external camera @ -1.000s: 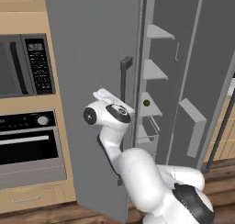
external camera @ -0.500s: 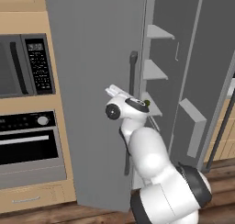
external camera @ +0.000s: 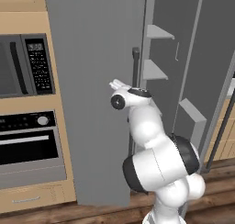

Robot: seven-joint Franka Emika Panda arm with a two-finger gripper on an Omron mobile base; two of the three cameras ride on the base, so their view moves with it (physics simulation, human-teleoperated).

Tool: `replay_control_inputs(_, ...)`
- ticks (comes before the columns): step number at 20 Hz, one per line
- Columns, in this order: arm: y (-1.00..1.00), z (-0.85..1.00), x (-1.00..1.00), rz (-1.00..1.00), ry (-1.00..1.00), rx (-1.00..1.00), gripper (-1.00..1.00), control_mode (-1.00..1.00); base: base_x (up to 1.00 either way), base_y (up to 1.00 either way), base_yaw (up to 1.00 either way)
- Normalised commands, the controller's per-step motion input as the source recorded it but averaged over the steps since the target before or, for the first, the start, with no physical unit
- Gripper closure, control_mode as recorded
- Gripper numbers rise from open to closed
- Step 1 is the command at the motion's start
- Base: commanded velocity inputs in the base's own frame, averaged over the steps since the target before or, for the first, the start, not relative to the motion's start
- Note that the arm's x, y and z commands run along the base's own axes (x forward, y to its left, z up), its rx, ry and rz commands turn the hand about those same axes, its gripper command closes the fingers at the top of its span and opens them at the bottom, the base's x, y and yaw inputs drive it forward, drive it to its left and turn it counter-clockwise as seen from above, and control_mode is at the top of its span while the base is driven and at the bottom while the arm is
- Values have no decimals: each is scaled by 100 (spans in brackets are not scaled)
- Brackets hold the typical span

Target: Pick up the frozen fish from the freezer, place it on any shelf in the fridge, and close the fridge and freezer doors when done.

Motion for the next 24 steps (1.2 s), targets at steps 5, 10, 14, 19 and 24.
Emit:
replay_control_inputs(5,0,0,50,2,0,0,-100,-100,0,0,0)
replay_control_inputs(10,0,0,39,0,0,0,-100,-100,0,0,0)
replay_control_inputs(14,0,0,35,0,0,0,-100,-100,0,0,0)
replay_control_inputs(19,0,0,28,0,0,0,-100,-100,0,0,0)
replay_control_inputs(24,0,0,35,0,0,0,-100,-100,0,0,0)
